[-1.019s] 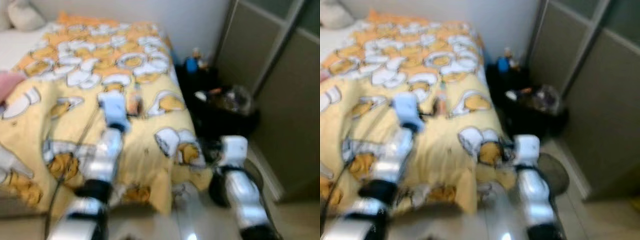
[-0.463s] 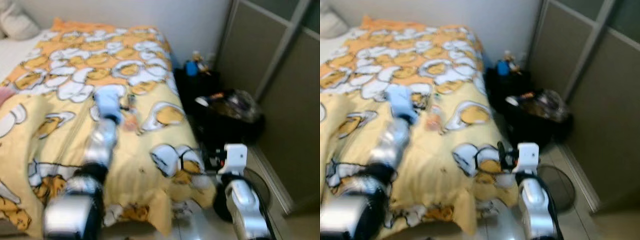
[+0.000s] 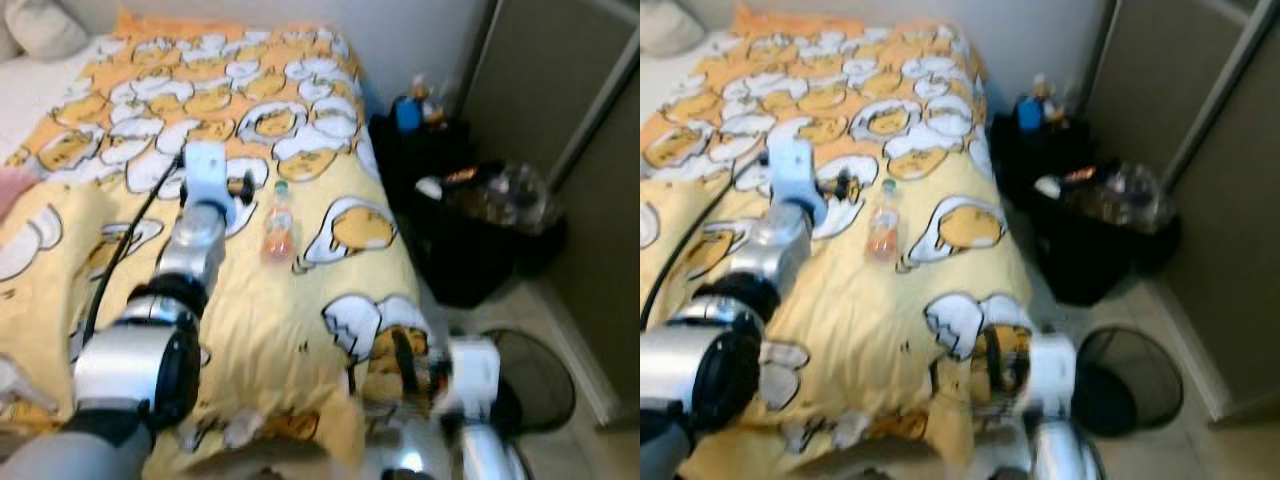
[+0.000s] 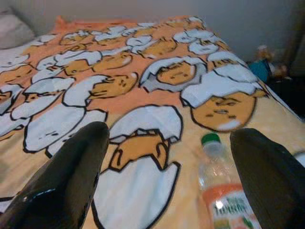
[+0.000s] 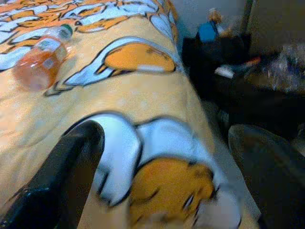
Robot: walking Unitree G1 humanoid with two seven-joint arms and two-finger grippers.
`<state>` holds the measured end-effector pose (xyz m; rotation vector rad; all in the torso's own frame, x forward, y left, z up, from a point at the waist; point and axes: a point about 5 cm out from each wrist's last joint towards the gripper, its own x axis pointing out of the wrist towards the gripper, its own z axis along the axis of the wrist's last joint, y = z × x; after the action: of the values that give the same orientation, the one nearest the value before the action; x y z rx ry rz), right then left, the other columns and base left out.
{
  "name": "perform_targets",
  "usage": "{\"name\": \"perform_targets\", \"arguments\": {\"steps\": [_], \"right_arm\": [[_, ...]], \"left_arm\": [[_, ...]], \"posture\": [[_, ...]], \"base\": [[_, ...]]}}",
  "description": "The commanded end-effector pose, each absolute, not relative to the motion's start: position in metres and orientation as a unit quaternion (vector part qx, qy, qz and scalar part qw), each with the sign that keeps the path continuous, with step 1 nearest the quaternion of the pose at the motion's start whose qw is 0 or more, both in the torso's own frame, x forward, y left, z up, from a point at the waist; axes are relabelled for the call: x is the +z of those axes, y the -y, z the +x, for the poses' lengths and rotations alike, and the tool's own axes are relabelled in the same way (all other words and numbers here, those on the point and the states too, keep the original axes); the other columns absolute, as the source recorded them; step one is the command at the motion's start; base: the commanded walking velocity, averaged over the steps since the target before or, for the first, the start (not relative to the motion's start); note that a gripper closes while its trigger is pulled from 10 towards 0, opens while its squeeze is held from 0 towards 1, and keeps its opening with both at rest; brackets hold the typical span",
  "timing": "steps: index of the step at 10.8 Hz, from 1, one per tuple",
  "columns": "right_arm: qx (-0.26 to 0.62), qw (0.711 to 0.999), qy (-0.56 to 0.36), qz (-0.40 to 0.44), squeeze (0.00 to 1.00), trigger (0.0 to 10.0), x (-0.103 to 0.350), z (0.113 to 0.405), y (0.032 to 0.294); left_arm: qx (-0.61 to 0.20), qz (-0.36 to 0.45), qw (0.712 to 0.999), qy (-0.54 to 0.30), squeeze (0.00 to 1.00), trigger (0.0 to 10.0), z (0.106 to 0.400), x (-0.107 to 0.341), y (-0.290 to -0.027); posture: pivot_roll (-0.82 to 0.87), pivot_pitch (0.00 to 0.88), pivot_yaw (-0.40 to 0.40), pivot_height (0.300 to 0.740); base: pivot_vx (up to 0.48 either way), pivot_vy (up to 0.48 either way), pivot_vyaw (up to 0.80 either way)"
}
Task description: Clean up the room
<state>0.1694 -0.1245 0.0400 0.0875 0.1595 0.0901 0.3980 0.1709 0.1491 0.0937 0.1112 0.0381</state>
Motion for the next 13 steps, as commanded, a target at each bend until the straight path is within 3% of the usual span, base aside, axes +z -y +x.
{"name": "perform_targets", "arguments": {"steps": [1, 3, 6, 10, 13], "right_arm": [[0.045, 0.995, -0.076, 0.049, 0.07, 10.0, 0.047, 0.165, 0.116], [0.024, 0.992, -0.111, 0.061, 0.07, 10.0, 0.047, 0.131, 0.106], [0.003, 0.989, -0.135, 0.054, 0.07, 10.0, 0.054, 0.106, 0.103], [0.003, 0.988, -0.147, 0.048, 0.07, 10.0, 0.057, 0.097, 0.103], [-0.002, 0.987, -0.152, 0.048, 0.07, 10.0, 0.059, 0.095, 0.103]], "left_arm": [[0.006, 0.058, 0.996, -0.066, 0.0, 10.0, 0.398, 0.147, -0.167], [-0.004, 0.067, 0.992, -0.104, 0.0, 10.0, 0.394, 0.131, -0.161], [0.018, 0.081, 0.991, -0.102, 0.0, 10.0, 0.392, 0.129, -0.164], [0.013, 0.034, 0.996, -0.08, 0.0, 10.0, 0.398, 0.143, -0.161], [-0.007, -0.008, 0.991, -0.13, 0.0, 10.0, 0.392, 0.124, -0.146]], "posture": [[-0.19, 0.17, 0.112, 0.74], [-0.23, 0.237, 0.146, 0.74], [-0.28, 0.291, 0.175, 0.74], [-0.28, 0.312, 0.161, 0.74], [-0.31, 0.325, 0.16, 0.74]], "base": [[0.0, 0.0, 0.0], [0.0, 0.0, 0.0], [0.0, 0.0, 0.0], [0.0, 0.0, 0.0], [0.0, 0.0, 0.0]]}}
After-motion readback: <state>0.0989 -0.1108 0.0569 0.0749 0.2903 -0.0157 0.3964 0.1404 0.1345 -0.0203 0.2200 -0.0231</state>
